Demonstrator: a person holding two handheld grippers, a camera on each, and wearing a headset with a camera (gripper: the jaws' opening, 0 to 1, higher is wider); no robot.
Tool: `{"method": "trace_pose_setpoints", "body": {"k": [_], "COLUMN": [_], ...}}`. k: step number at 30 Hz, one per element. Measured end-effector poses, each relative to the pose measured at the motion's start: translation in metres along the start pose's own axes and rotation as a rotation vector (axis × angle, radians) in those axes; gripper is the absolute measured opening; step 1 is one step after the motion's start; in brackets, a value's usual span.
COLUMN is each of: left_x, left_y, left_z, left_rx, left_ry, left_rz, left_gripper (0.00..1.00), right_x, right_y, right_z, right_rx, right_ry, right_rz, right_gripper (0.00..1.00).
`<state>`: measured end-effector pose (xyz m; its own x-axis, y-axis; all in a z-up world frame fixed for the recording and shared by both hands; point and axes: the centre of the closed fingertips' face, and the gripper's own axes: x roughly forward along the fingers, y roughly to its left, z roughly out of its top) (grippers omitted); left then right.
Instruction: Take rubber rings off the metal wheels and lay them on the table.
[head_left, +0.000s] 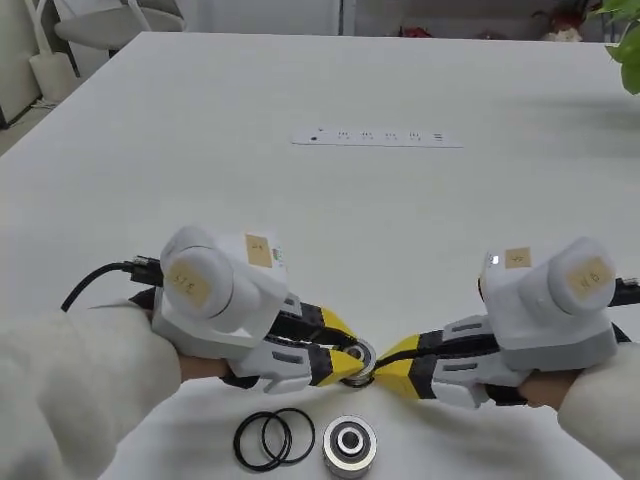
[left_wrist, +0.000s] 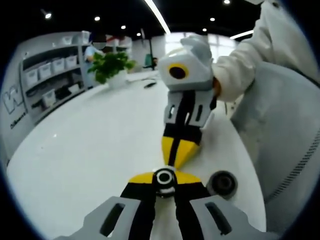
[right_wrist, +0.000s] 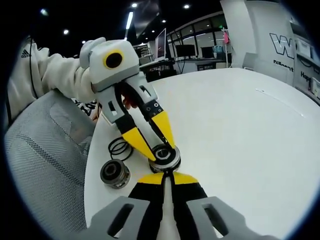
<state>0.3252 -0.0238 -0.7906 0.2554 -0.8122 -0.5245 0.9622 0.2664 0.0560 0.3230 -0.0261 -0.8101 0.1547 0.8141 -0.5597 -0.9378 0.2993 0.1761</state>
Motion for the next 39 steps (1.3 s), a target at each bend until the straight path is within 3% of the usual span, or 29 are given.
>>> {"method": "trace_pose_setpoints", "body": {"k": [6,17,19,24,39], "left_x": [0.0,-0.002,-0.002,-0.003,-0.003], "left_y": [-0.001,0.0,-0.001,-0.001,-0.001], "left_z": [0.0,-0.001,-0.003,-0.003,-0.002], "left_rx": [0.01,0.017,0.013,0.011,0.021], "left_ry": [-0.002,-0.003,0.002,-0.004,-0.008], "left_rz": [0.001,0.005,0.005,0.006,0.003], "left_gripper": [0.14,0.14,0.14,0.14,0.14], "right_x": [0.0,-0.006,-0.007,-0.009,-0.006], "right_y": [-0.002,-0.012,-0.012,-0.008,0.004], "right_z": [0.002,0.007,0.007,0.014,0.022], "right_rx": [0.019,0.216,0.224,0.328,0.297], "right_ry": [-0.005,-0.071,-0.073,-0.127,-0.12], "right_rz": [-0.013,-0.028,-0.027,-0.009,-0.012], "right_gripper": [0.0,0.0,0.0,0.0,0.0]}}
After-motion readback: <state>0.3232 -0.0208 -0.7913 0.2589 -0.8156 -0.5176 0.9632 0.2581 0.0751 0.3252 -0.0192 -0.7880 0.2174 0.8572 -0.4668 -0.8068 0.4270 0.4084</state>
